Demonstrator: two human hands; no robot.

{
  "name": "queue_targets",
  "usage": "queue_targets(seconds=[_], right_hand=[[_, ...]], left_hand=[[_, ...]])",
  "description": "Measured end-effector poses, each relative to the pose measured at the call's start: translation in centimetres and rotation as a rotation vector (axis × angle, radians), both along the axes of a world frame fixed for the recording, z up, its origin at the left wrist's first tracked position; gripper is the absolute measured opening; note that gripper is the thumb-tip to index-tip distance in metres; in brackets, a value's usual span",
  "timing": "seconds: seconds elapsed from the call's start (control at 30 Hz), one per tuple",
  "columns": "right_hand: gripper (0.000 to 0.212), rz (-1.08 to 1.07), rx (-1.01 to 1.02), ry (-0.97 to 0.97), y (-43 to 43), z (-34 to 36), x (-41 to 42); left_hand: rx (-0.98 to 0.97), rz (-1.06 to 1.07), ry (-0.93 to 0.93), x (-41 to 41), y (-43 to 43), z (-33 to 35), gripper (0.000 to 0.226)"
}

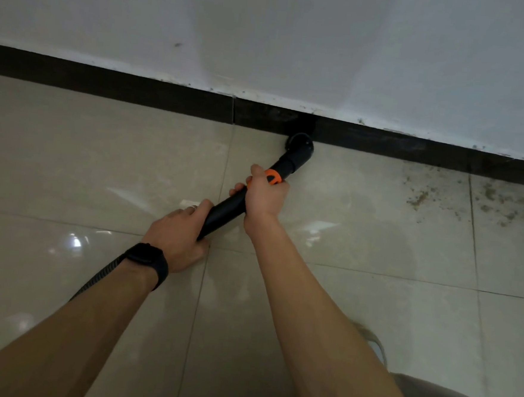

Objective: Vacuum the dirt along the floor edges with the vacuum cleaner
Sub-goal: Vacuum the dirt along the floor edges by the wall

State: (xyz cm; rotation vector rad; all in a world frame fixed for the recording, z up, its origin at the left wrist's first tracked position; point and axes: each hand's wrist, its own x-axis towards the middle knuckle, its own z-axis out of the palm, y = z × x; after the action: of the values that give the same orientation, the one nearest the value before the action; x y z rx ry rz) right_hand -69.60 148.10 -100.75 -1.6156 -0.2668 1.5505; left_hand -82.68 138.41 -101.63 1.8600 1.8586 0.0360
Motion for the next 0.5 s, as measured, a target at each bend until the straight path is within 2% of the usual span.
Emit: queue_targets(seconds=[0.17, 0.5], right_hand=[[0.023, -0.079, -0.012, 0.01, -2.0, -0.2, 0.1], [0.015, -0.55, -0.029, -0.087, -5.0, -0.7, 11.6]], left_hand=[[-0.038, -0.071, 0.052, -0.4, -0.9, 0.4, 0.044], [0.005, -0.519, 0.07, 9.1, 1.9, 0.6, 0.047]])
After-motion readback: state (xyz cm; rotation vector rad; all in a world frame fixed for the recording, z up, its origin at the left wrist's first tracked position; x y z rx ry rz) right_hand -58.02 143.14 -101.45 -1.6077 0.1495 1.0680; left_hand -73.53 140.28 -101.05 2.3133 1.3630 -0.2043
